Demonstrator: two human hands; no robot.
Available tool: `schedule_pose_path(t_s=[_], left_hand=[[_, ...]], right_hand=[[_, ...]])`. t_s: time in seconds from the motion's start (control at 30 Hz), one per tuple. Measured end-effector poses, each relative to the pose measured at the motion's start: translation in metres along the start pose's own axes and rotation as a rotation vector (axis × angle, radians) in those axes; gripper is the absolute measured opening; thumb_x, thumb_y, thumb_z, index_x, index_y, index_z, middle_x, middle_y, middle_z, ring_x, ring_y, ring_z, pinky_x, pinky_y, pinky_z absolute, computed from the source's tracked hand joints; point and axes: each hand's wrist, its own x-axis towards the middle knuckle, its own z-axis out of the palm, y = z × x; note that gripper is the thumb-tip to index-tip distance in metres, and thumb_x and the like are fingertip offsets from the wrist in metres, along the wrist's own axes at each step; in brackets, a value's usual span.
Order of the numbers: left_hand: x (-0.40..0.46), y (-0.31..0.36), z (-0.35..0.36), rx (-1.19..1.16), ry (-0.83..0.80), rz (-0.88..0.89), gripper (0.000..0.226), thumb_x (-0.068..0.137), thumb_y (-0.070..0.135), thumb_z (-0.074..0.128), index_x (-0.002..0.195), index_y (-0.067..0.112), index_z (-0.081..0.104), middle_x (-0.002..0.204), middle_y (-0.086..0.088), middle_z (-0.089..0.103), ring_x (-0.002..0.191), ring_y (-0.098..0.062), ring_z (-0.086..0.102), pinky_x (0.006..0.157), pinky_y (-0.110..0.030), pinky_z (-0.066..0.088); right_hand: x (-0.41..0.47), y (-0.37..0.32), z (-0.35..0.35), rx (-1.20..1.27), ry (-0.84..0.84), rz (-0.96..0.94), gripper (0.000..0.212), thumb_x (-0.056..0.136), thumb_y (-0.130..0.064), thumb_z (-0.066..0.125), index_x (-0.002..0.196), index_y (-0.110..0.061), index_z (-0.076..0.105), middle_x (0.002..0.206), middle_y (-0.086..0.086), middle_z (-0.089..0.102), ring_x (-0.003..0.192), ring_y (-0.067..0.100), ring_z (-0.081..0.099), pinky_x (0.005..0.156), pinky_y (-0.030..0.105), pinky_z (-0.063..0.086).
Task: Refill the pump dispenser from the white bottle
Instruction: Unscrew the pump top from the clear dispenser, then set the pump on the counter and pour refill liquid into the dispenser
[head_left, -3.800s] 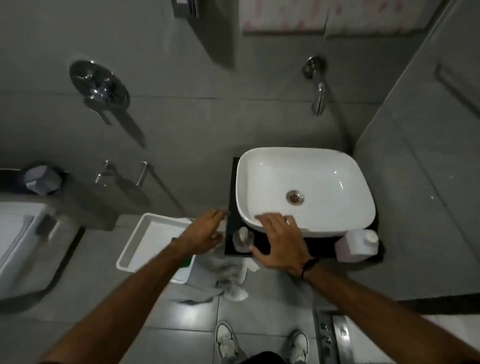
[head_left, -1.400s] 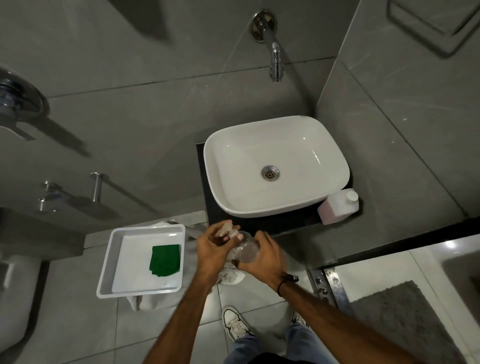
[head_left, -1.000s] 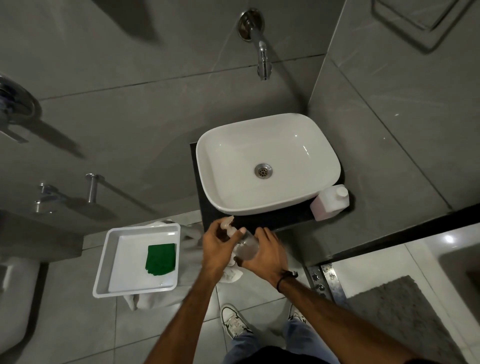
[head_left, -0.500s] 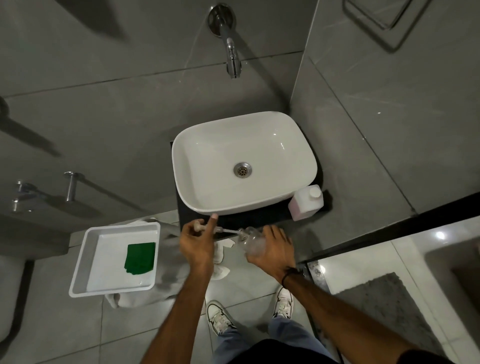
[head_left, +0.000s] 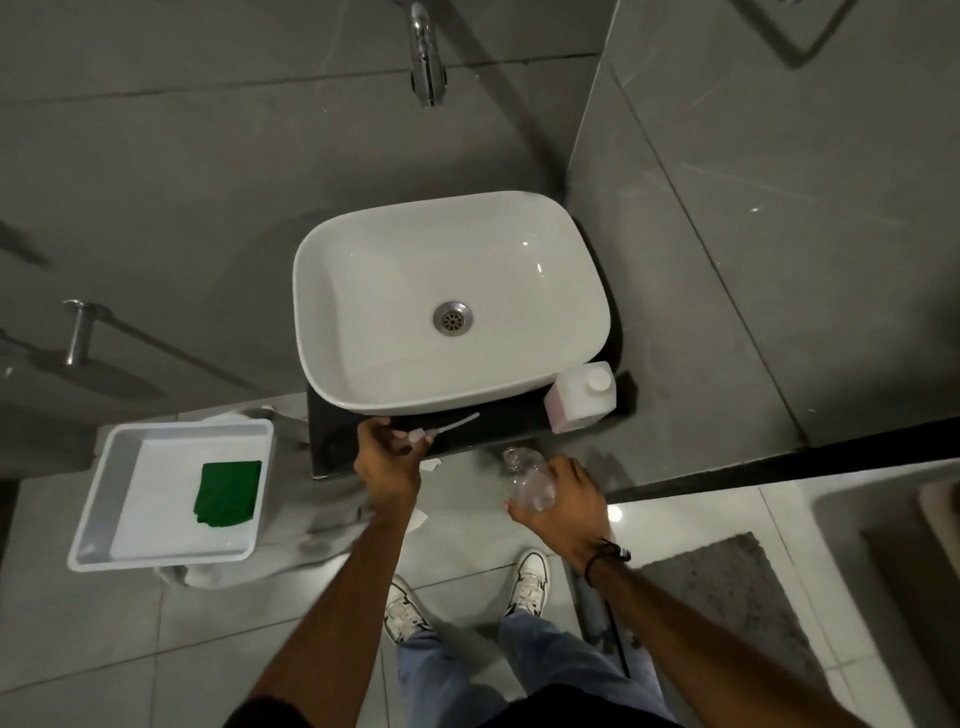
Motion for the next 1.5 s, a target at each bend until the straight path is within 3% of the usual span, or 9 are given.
schedule_pose_path(t_s=[0.13,0.23,0.37,0.67,0.9,1.07,1.17,1.3,1.5], left_hand=[[-0.007,-0.012,0.016,0.064,0.019,0.114,0.063,0.065,0.005,0.093,0.113,0.005,0.051,0.089,-0.017,0.069,0.085,-0.027,0.068,0.069,-0.007,0.047],[-0.009,-0.016,0.021,0.194,0.061,0.141,0.067,0.062,0.015,0.095,0.115,0.009,0.053,0.099,-0.008,0.072,0.106,-0.029,0.058,0.087,-0.033,0.048],[-0.012,-0.016,0.018,0.213,0.109,0.106,0.07,0.059,0.014,0.096,0.117,0.012,0.057,0.115,-0.012,0.061,0.111,-0.031,0.054,0.09,-0.043,0.051],[-0.017,-0.026,0.013,0.293,0.023,0.118,0.065,0.063,0.013,0.095,0.117,0.004,0.058,0.119,-0.017,0.058,0.109,-0.032,0.054,0.085,-0.025,0.037],[-0.014,-0.03,0.011,0.283,-0.022,0.117,0.057,0.068,0.013,0.091,0.117,0.007,0.062,0.119,-0.017,0.058,0.1,-0.03,0.061,0.082,-0.028,0.047],[-0.009,-0.023,0.02,0.304,-0.029,0.096,0.055,0.069,0.014,0.091,0.115,0.006,0.061,0.115,-0.015,0.061,0.107,-0.033,0.061,0.091,-0.048,0.054],[-0.011,-0.021,0.021,0.3,-0.036,0.088,0.061,0.068,0.014,0.092,0.119,0.004,0.059,0.119,-0.017,0.06,0.109,-0.033,0.059,0.093,-0.046,0.053],[-0.018,-0.023,0.008,0.269,-0.012,0.075,0.067,0.069,0.013,0.092,0.125,0.003,0.056,0.121,-0.018,0.057,0.103,-0.029,0.06,0.084,-0.033,0.049],[-0.026,-0.03,-0.016,0.132,0.011,0.034,0.035,0.086,0.001,0.072,0.118,0.006,0.059,0.11,-0.014,0.063,0.093,-0.029,0.065,0.083,-0.045,0.058]], right_hand=[[-0.001,0.009,-0.001,0.002,-0.016,0.007,0.072,0.06,-0.068,0.079,0.111,-0.028,0.05,0.11,-0.008,0.057,0.098,0.013,0.056,0.088,0.04,0.054],[-0.001,0.01,0.001,-0.01,-0.027,0.008,0.071,0.06,-0.069,0.078,0.111,-0.029,0.049,0.11,-0.009,0.057,0.098,0.013,0.056,0.088,0.039,0.054],[0.001,0.004,0.002,-0.014,-0.04,-0.017,0.07,0.061,-0.069,0.077,0.111,-0.029,0.049,0.11,-0.009,0.057,0.098,0.012,0.056,0.088,0.039,0.054],[0.003,-0.014,0.006,-0.01,-0.011,-0.052,0.066,0.061,-0.067,0.079,0.104,-0.027,0.051,0.104,-0.009,0.056,0.092,0.013,0.055,0.08,0.035,0.053],[0.002,-0.02,0.009,0.032,0.006,-0.047,0.065,0.059,-0.068,0.078,0.101,-0.029,0.05,0.1,-0.01,0.056,0.09,0.011,0.055,0.075,0.032,0.054],[0.005,-0.023,0.011,0.057,0.043,-0.043,0.065,0.058,-0.064,0.083,0.101,-0.029,0.05,0.099,-0.011,0.056,0.088,0.01,0.055,0.073,0.028,0.053],[0.008,-0.026,0.012,0.08,0.043,-0.033,0.064,0.059,-0.06,0.086,0.101,-0.028,0.05,0.099,-0.01,0.056,0.089,0.01,0.055,0.071,0.026,0.049],[0.013,-0.032,0.017,0.191,0.013,0.006,0.07,0.055,-0.058,0.09,0.103,-0.027,0.05,0.103,-0.01,0.055,0.095,0.012,0.054,0.072,0.025,0.043],[0.02,-0.043,0.031,0.192,-0.038,0.026,0.075,0.051,-0.055,0.094,0.105,-0.027,0.05,0.109,-0.006,0.056,0.099,0.014,0.054,0.078,0.032,0.052]])
